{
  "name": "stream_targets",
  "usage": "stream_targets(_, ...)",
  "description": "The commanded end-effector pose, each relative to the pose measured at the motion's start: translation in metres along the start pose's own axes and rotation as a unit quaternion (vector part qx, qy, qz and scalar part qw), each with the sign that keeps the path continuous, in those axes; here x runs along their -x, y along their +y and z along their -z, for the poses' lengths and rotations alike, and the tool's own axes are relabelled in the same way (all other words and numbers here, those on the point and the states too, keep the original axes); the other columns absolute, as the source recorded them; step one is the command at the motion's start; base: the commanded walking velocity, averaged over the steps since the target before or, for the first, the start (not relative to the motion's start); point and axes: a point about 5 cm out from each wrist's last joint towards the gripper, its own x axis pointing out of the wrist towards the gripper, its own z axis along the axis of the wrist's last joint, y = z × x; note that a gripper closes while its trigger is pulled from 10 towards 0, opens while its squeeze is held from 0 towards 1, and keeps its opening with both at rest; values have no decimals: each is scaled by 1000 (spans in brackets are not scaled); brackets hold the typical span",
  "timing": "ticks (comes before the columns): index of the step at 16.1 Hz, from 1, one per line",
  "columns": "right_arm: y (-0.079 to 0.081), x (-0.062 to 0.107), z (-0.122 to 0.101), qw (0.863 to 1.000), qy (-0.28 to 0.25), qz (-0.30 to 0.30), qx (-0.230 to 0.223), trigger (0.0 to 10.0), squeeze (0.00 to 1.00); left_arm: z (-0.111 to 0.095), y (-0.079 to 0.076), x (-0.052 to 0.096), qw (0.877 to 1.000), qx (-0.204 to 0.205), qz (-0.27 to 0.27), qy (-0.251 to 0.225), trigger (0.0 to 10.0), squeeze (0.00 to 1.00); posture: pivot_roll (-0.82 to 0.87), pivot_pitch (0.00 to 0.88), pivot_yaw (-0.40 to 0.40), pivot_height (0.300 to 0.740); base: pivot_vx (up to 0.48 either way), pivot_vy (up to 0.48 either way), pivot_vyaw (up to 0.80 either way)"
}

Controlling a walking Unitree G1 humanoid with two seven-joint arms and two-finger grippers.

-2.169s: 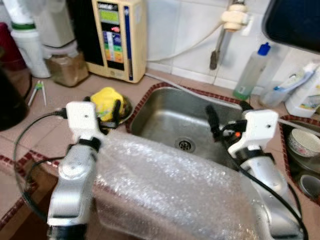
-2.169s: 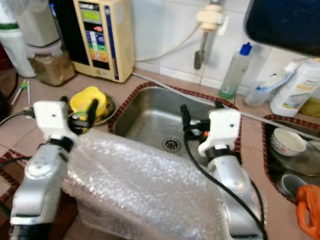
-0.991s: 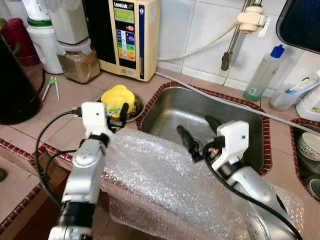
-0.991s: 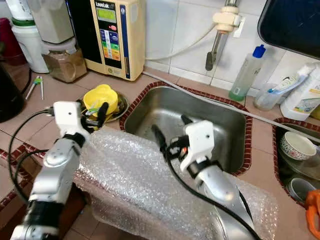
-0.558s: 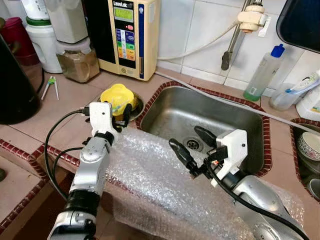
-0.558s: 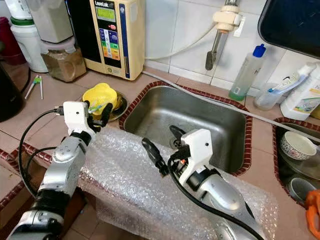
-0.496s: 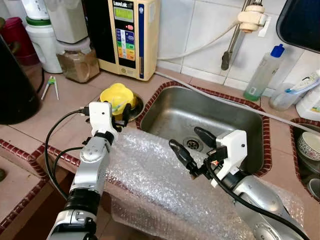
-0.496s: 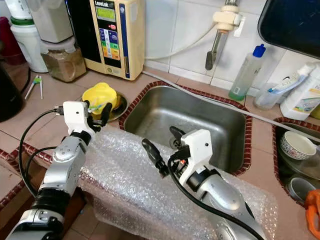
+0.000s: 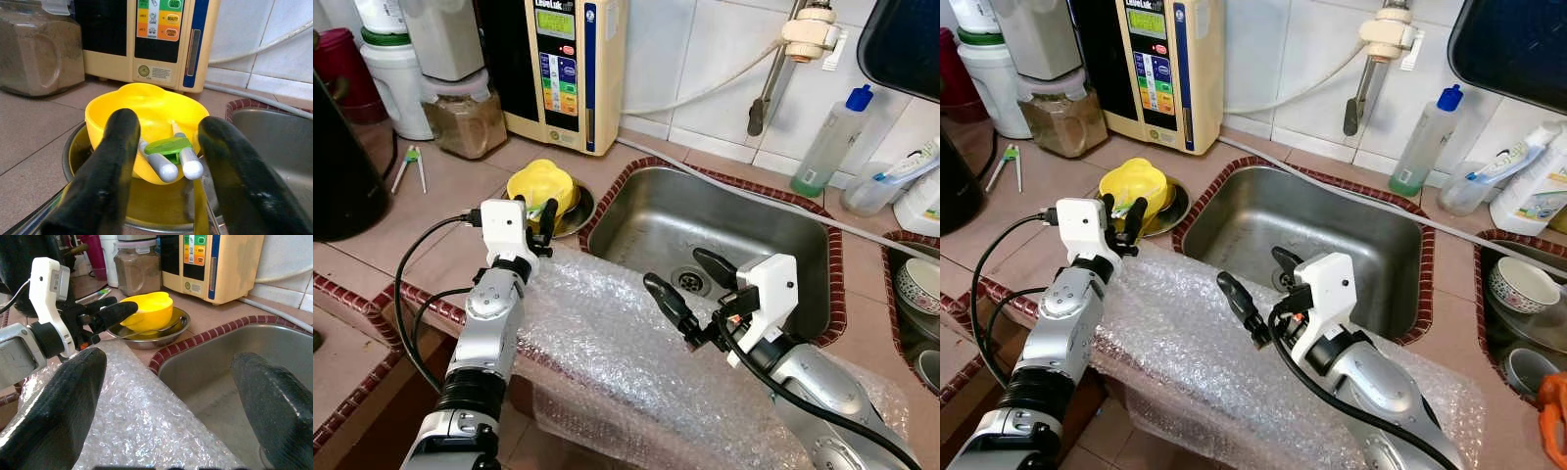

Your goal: Kitchen organization

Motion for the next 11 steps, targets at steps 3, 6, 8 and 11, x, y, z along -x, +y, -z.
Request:
stream_targets(3,0,2,-1,1000,2,3,5,10000,0,-4,2,0,1000,-11,-6,-11,0,0,-59,75,-58,740,0,0,0)
stream_targets(6,1,0,-2,1000,-6,2,-1,10000,0,-3,4,3,1000,-13,-10,-12,0,0,-54,75,-57,740,0,0,0)
stream_targets(8,1,0,-2,1000,-6,0,0,10000,0,-3,4,4,1000,-13,-10,-13,0,0,-52,73,-54,740,0,0,0)
stream_targets(11,0,0,0,1000,-6,5,-1,10000,0,-5,-4,9,1000,-13,7,-24,0,0,-45,69,-51,740,0,0,0)
